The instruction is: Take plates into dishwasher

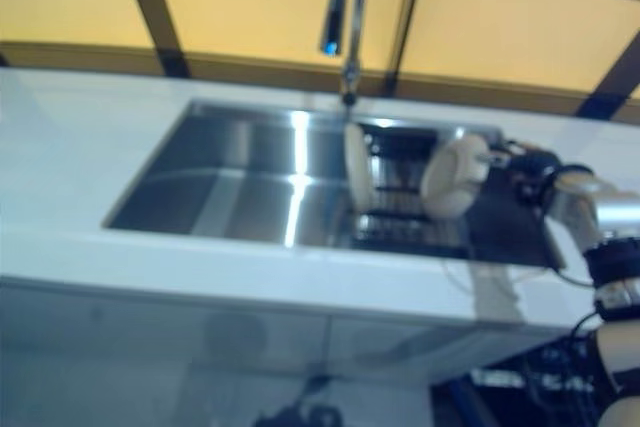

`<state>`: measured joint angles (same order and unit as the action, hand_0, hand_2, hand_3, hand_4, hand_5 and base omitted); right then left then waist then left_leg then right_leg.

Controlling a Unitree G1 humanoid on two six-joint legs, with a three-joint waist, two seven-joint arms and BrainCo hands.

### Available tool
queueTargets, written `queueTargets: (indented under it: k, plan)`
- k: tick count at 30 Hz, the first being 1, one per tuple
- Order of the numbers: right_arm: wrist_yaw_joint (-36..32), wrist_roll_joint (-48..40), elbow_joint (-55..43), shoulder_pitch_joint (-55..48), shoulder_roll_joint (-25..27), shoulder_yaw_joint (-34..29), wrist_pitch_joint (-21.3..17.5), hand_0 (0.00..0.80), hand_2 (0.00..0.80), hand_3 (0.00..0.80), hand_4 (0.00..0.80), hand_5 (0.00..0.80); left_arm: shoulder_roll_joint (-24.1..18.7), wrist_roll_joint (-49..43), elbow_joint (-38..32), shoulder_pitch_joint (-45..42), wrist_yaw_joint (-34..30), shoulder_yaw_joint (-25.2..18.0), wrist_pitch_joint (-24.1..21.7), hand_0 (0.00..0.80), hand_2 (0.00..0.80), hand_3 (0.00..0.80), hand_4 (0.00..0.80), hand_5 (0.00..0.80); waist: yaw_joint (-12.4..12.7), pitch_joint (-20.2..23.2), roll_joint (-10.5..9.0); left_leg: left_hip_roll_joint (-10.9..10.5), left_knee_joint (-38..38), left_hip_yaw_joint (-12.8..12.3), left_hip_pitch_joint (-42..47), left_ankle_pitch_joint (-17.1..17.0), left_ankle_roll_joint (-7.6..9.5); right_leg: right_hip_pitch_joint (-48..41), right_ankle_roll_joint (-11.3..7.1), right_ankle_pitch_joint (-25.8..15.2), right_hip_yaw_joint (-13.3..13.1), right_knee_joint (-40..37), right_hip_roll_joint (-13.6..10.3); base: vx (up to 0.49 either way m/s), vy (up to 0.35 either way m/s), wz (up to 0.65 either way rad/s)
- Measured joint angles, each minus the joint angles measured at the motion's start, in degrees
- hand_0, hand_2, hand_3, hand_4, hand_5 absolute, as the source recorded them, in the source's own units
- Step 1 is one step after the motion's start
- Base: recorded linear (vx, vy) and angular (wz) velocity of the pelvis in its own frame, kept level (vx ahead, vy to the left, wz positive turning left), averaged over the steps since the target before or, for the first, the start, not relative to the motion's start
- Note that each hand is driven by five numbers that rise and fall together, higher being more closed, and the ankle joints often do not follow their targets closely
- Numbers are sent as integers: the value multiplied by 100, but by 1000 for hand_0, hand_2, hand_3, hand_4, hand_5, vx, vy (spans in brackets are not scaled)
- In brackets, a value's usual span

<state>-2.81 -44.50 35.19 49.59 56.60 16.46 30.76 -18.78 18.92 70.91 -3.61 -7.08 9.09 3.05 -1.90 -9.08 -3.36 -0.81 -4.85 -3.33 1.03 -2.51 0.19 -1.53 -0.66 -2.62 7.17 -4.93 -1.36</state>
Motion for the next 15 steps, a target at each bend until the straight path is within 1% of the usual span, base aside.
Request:
queueTargets:
  k: [2,8,12,15]
  plan:
    - [2,0,0,4,-21,2,3,0,0,0,0,0,-12,6,-4,6,2,91,-1,0,0,0,0,0,-2,-6,1,-1,2,27,-71,-15,-1,59,0,0,0,0,-7,-16,7,8]
    - [17,0,4,66,-202,6,5,0,0,0,0,0,-21,28,-11,12,2,99,-3,0,0,0,0,0,6,-30,22,0,4,49,-144,-28,-3,113,2,-1,1,1,-2,-10,3,3]
    - [34,-5,4,94,-217,8,6,0,0,0,0,0,-21,44,-13,59,6,100,-1,0,0,0,0,0,20,-62,43,-6,3,59,-187,-46,-2,151,2,-2,2,2,-3,0,0,0]
    - [73,-6,23,114,-215,8,10,0,0,0,0,0,-22,47,-13,122,34,100,-2,0,0,0,0,0,119,-155,67,-4,3,60,-187,-50,-6,152,4,-3,4,2,-4,0,0,0]
